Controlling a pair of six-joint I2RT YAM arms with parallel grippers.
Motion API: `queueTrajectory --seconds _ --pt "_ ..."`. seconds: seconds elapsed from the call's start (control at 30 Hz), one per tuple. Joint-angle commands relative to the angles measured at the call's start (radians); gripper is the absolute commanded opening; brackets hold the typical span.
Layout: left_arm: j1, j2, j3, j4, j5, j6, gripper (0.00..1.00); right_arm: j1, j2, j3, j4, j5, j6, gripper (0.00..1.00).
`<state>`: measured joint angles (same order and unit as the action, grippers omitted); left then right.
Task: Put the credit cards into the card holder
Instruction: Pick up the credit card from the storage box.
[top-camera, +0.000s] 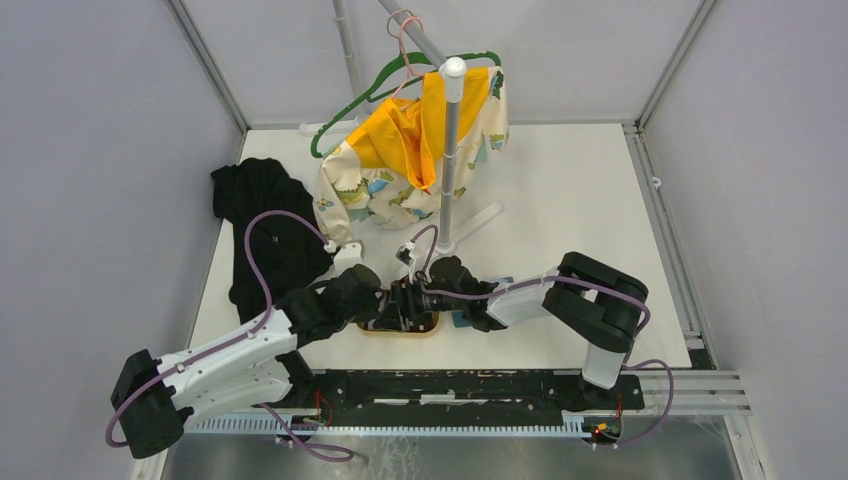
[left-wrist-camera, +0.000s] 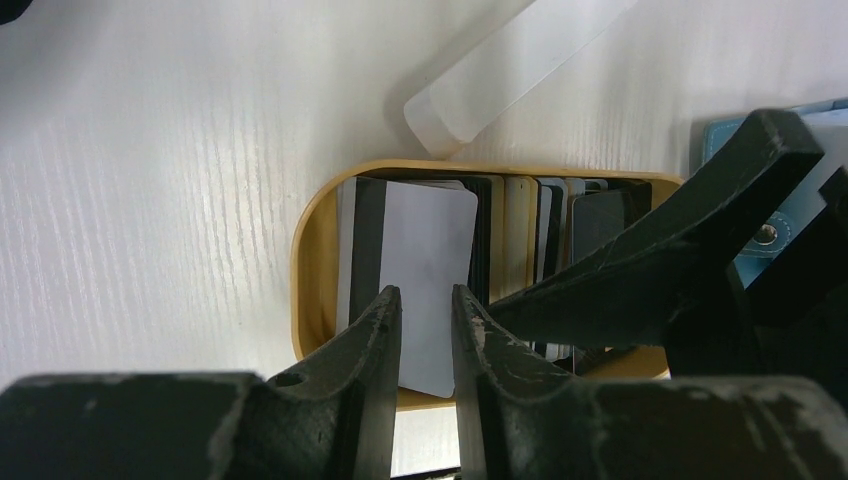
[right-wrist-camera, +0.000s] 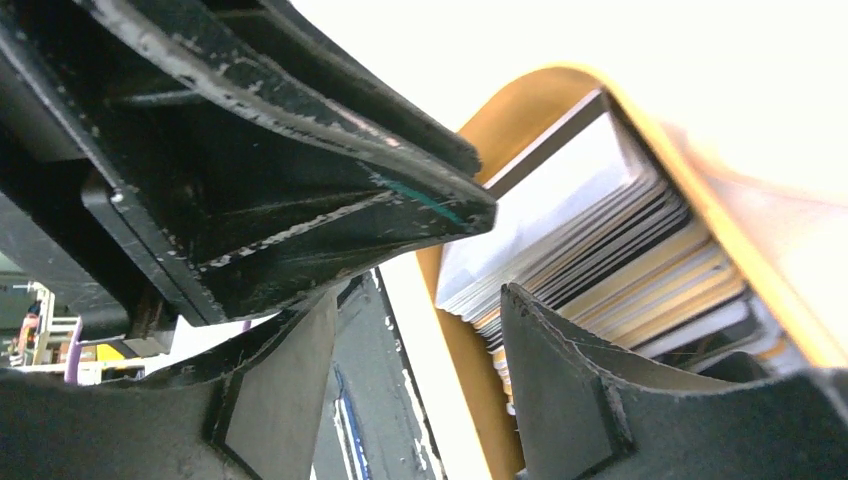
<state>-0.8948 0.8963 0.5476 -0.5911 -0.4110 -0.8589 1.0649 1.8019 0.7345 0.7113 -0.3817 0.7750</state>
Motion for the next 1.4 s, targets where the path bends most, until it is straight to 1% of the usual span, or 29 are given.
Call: queueTrajectory --seconds 0.0,0.07,0.2,0.27,0.3,0.37,0.43,0.5,0.53,0.57,0.6,0.67,0.7,0.8,0.87,0.9,0.97,1.13,1.2,1.37 --pt "0.007 -0.021 0.003 0.036 0.000 0.011 0.32 -0.025 -0.011 -0.006 0.096 0.020 0.020 0.66" --pt "0.007 -0.033 0.013 0.027 -0.005 0.013 0.34 -0.035 -0.041 -0.004 0.064 -0.005 -0.028 0.66" --pt "0.006 -0.082 0.017 0.030 -0.001 0.025 0.46 -0.054 -0.196 -0.023 -0.097 -0.008 -0.260 0.63" --pt "0.008 -0.112 0.010 0.048 0.013 0.028 0.49 -0.065 -0.279 -0.043 -0.173 -0.026 -0.390 0.62" --pt "0.007 -0.127 0.007 0.060 0.023 0.029 0.49 -0.075 -0.319 -0.049 -0.220 -0.052 -0.467 0.61" --pt "0.008 -0.152 -0.001 0.096 0.055 0.034 0.50 -0.102 -0.371 -0.050 -0.300 -0.166 -0.638 0.61" --pt "0.007 -0.175 -0.019 0.153 0.103 0.037 0.52 -0.133 -0.403 -0.034 -0.398 -0.254 -0.774 0.61" --pt "0.008 -0.192 -0.052 0.254 0.185 0.036 0.56 -0.169 -0.418 -0.003 -0.528 -0.378 -0.941 0.62" --pt "0.008 -0.195 -0.075 0.308 0.228 0.029 0.59 -0.190 -0.424 0.004 -0.576 -0.404 -1.004 0.62" --pt "0.008 -0.191 -0.113 0.369 0.264 0.015 0.64 -0.207 -0.434 -0.006 -0.596 -0.429 -1.056 0.62" --pt "0.007 -0.184 -0.138 0.423 0.295 0.001 0.66 -0.223 -0.446 -0.022 -0.604 -0.436 -1.092 0.62" --pt "0.008 -0.153 -0.164 0.488 0.328 -0.017 0.68 -0.242 -0.459 -0.041 -0.618 -0.391 -1.155 0.61" --pt "0.007 -0.139 -0.164 0.496 0.327 -0.022 0.68 -0.243 -0.455 -0.043 -0.624 -0.358 -1.179 0.58" --pt "0.007 -0.102 -0.144 0.487 0.309 -0.011 0.68 -0.243 -0.421 -0.038 -0.597 -0.308 -1.151 0.42" --pt "0.006 -0.085 -0.132 0.487 0.302 0.002 0.68 -0.241 -0.375 -0.022 -0.582 -0.265 -1.107 0.27" --pt "0.005 -0.073 -0.126 0.487 0.302 0.009 0.68 -0.239 -0.345 -0.003 -0.589 -0.237 -1.088 0.22" --pt "0.007 -0.050 -0.115 0.482 0.302 0.016 0.67 -0.230 -0.299 0.032 -0.609 -0.186 -1.050 0.17" --pt "0.007 -0.003 -0.119 0.491 0.325 0.015 0.59 -0.179 -0.256 0.059 -0.611 -0.019 -1.013 0.12" --pt "0.006 0.011 -0.123 0.492 0.327 0.010 0.58 -0.170 -0.245 0.064 -0.606 0.034 -0.987 0.12" --pt "0.007 0.041 -0.128 0.505 0.337 0.004 0.58 -0.167 -0.210 0.069 -0.604 0.041 -0.938 0.12"
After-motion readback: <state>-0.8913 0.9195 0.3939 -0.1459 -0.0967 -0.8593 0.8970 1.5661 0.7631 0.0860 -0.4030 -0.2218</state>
